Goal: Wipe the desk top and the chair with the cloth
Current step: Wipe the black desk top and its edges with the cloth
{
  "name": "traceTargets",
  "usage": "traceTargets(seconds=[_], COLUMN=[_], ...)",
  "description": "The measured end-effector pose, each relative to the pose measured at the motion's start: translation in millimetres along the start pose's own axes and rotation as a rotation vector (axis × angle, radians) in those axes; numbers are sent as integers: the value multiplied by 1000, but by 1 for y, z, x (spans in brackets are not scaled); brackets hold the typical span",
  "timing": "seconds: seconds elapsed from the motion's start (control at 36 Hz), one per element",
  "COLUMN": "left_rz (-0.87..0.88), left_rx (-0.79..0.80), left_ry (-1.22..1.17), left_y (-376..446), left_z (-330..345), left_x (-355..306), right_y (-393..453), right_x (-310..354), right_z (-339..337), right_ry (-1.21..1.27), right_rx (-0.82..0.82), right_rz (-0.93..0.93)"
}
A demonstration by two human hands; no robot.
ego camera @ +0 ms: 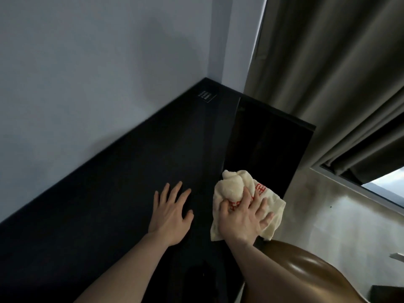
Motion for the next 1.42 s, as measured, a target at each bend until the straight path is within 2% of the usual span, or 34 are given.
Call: traceTargets(seconds=[0.14, 0.36, 0.58, 0.89, 1.19, 1.42], left_rz=[2, -95, -125, -148, -139, -138], left_rx=[-31, -82, -202, -169, -192, -193], left_ry=[3, -1, 33, -20, -52, 0], left_y=[52, 119, 128, 131, 132, 130], left_z=[-6, 4, 15, 16, 18, 14], left_x=[-49, -121, -123, -124, -121, -122], right_y=[65, 163, 263, 347, 374, 304], right_x=[-25, -55, -73, -64, -64, -76], right_z=[-13, -30, -40, -43, -41, -48], right_ry=[-25, -62, -100, -132, -160, -159], right_rx=[-8, 7, -8, -28, -18, 36], right_rz=[-40, -114, -118, -72, -104, -188])
Point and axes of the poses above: each hand's wrist, its own y-axis towards the middle knuckle, its own z-axis out of the palm, x = y × z, the point moved 2 cm from there along y, towards the middle knuckle, and after that the axes turned 8 degrees about -z, right-handed, at the moved point
